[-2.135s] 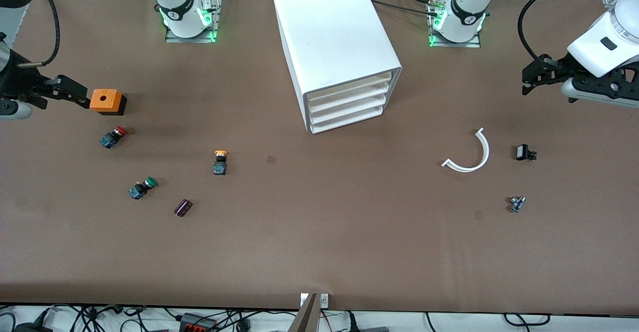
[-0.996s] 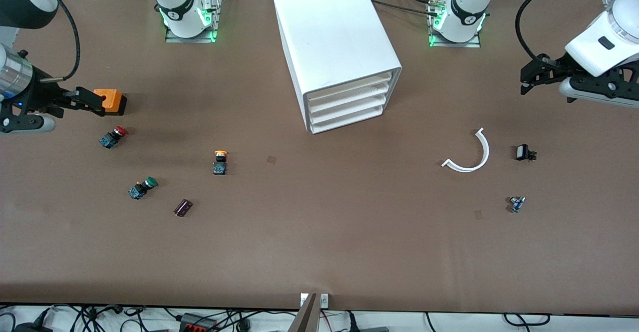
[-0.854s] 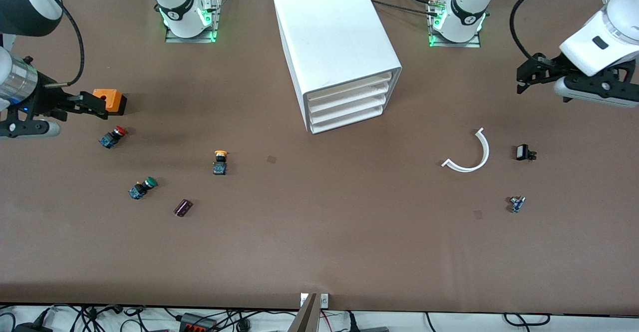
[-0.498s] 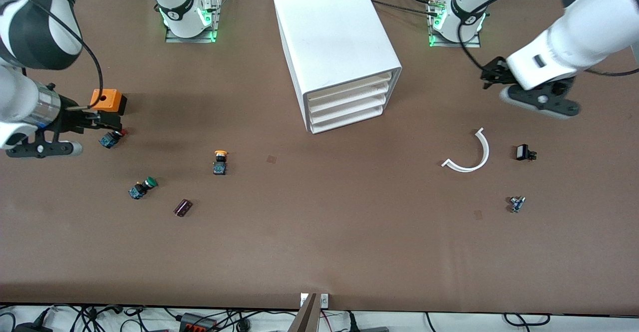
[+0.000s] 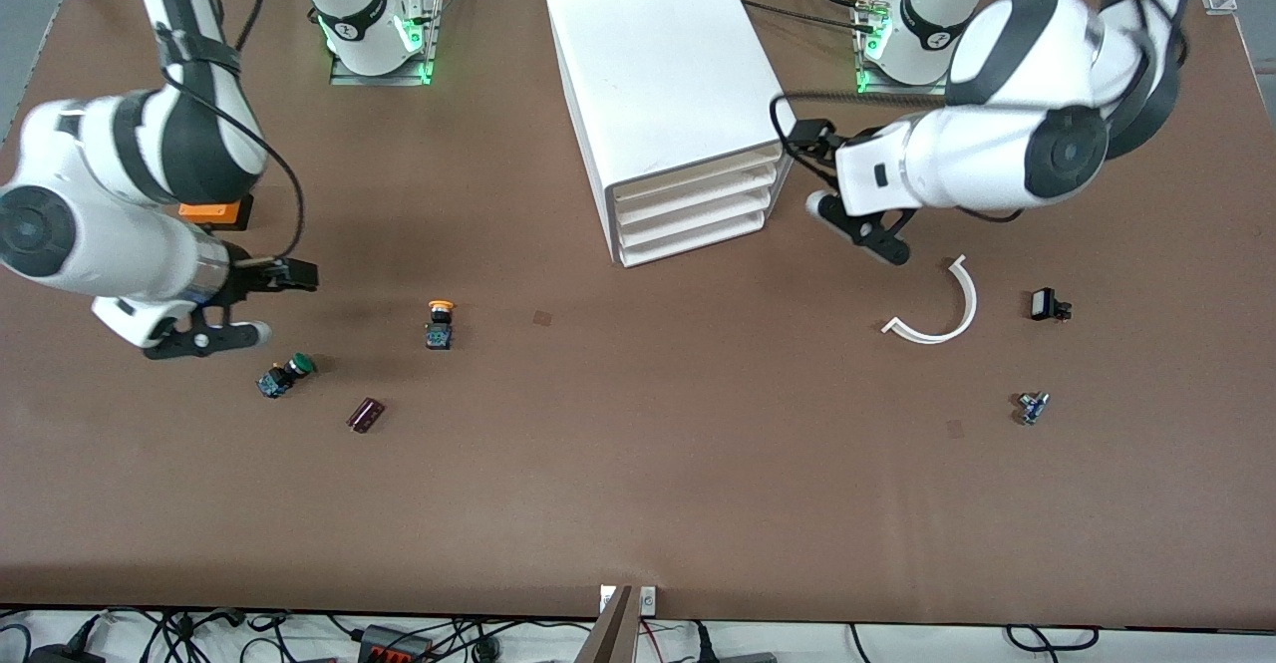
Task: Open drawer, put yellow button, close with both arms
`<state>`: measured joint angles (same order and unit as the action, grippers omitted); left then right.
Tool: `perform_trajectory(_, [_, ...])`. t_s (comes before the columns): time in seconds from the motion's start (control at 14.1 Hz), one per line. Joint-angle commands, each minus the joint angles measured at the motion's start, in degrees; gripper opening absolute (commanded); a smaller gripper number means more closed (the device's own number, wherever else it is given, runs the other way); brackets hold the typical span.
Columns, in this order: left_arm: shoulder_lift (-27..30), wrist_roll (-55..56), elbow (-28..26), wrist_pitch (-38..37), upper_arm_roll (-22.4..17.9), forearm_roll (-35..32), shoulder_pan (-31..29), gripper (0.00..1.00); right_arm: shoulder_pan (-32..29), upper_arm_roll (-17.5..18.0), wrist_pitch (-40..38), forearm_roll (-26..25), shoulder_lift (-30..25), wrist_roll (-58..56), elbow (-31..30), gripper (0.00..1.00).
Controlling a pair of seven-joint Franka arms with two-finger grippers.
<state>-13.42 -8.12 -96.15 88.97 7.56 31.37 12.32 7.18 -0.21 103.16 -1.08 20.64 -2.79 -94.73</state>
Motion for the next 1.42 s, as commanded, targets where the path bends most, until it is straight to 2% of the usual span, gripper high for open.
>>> perform_trajectory(0.0, [-2.03,-12.55,-5.61,3.84,-0.18,8.67,-2.11,1.0,2.57,0.03,2.74,-0.33,4.47,0.59,0.43,1.0])
perform_trajectory(0.07, [-3.01,-19.23,-9.03,5.67,-0.18,13.49,-2.21,1.0,3.01,0.03,4.06,-0.07,5.97,1.38,0.51,1.0])
perform_trajectory(0.21, [-3.02,-25.87,-15.28,10.77,-0.18,24.57,-2.47,1.0,3.89,0.03,7.92,0.02,8.96,3.05,0.51,1.0])
perform_trajectory(0.36, [-3.54,-28.43,-17.32,12.28,-0.18,29.87,-1.86,0.89,4.42,0.12,10.47,0.2,11.6,4.89,0.51,1.0])
perform_trajectory(0.64, [-4.85,-32.02,-18.63,11.84,0.61,30.15,-1.86,0.67,7.58,0.03,13.73,1.87,15.99,10.85,1.99,1.0])
perform_trajectory(0.71, [-5.65,-34.48,-18.99,11.75,0.61,30.24,-2.12,0.66,8.11,0.03,13.82,1.96,17.05,13.31,2.96,1.0])
perform_trajectory(1.0, [-5.74,-35.38,-20.39,11.67,1.05,30.77,-2.3,0.65,9.96,0.12,16.9,3.35,19.52,16.41,3.41,1.0])
perform_trajectory(1.14, [-5.83,-35.47,-21.01,10.88,1.14,31.21,-1.95,0.65,10.05,0.12,16.73,5.11,19.87,16.76,3.24,1.0])
perform_trajectory(1.35, [-5.74,-35.47,-21.19,9.47,1.93,32.18,-2.12,0.65,10.57,0.12,16.37,5.21,20.83,16.76,2.89,1.0])
